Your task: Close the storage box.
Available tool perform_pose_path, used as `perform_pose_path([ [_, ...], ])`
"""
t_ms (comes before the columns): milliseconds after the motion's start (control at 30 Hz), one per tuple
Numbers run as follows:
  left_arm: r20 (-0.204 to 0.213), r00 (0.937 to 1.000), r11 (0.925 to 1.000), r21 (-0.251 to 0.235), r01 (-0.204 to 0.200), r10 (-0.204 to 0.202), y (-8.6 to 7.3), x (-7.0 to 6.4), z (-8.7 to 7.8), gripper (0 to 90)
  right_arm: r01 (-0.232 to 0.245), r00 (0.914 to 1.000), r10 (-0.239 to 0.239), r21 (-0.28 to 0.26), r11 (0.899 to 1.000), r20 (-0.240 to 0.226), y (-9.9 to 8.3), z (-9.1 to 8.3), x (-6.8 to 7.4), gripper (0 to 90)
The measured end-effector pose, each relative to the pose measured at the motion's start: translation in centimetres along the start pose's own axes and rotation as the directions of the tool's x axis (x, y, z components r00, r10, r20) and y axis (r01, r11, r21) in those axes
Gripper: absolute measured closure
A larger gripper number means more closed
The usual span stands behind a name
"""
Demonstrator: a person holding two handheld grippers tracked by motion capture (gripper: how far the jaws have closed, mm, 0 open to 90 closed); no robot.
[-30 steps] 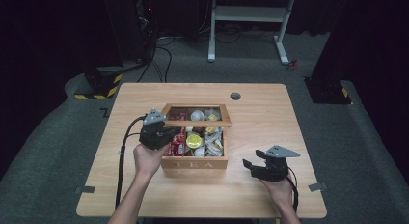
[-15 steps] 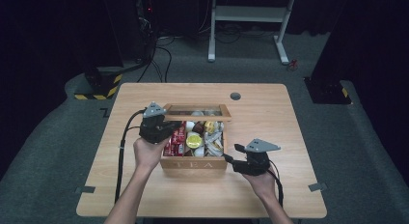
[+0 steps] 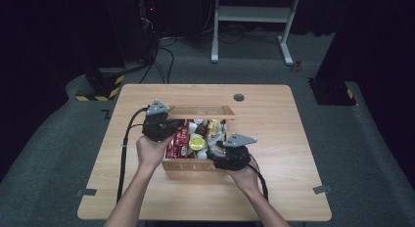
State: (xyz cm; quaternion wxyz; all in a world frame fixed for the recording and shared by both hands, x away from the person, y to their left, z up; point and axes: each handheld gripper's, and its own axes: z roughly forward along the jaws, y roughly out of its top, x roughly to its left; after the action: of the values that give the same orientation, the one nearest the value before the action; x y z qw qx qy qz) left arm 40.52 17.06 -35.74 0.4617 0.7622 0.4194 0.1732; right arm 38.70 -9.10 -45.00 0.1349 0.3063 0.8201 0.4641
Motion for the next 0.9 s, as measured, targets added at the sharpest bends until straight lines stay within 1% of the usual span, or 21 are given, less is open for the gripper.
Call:
perform_pose_path([
  [33,0.0,1.0,1.0,-0.003,0.008,-0.008,0.1,0.0,0.0,90.0,0.002,1.0,-0.002,0.006,1.0,-0.003,0.3,0.7,0.2,38.4],
  [100,0.0,1.0,1.0,-0.005,0.002,-0.002,0.2,0.1,0.0,90.0,0.002,1.0,-0.002,0.012,1.0,-0.002,0.6,1.2,0.3,37.4],
  [167,0.0,1.0,1.0,-0.005,0.002,-0.002,0.2,0.1,0.0,90.0,0.0,1.0,0.0,0.015,1.0,0.002,0.7,1.4,0.4,37.2],
  [233,0.002,1.0,1.0,-0.002,-0.002,0.002,0.3,0.2,0.0,90.0,0.014,0.9997,-0.015,0.021,1.0,0.019,1.1,2.1,0.5,36.3],
  [267,0.003,1.0,1.0,-0.004,0.003,-0.003,0.3,0.1,0.0,90.0,0.022,0.9995,-0.022,0.024,0.999,0.023,1.3,2.3,0.6,36.1],
  [300,0.003,1.0,1.0,-0.004,0.003,-0.003,0.3,0.1,0.0,90.0,0.022,0.9995,-0.022,0.024,0.999,0.023,1.3,2.3,0.6,36.1],
  [333,0.0,1.0,1.0,-0.003,0.001,-0.001,0.4,0.2,0.0,90.0,0.02,0.9996,-0.021,0.032,0.999,0.019,1.5,2.6,0.8,35.5],
  [467,0.002,0.9999,0.9999,-0.009,0.012,-0.012,0.6,0.2,0.1,90.0,0.034,0.9992,-0.035,0.048,0.998,0.018,2.0,3.5,1.0,33.9],
  [633,0.002,1.0,0.9999,-0.01,0.01,-0.01,0.7,0.3,0.1,90.0,0.03,0.9993,-0.031,0.058,0.998,0.022,2.4,4.2,1.1,32.2],
  [733,0.001,1.0,0.9999,-0.012,0.005,-0.005,0.7,0.3,0.1,90.0,0.021,0.9994,-0.024,0.081,0.996,0.026,2.5,4.9,1.3,30.8],
  [900,0.005,1.0,0.9999,-0.012,0.008,-0.008,0.8,0.4,0.1,90.0,0.029,0.9988,-0.033,0.102,0.994,0.036,2.7,5.6,1.5,30.1],
])
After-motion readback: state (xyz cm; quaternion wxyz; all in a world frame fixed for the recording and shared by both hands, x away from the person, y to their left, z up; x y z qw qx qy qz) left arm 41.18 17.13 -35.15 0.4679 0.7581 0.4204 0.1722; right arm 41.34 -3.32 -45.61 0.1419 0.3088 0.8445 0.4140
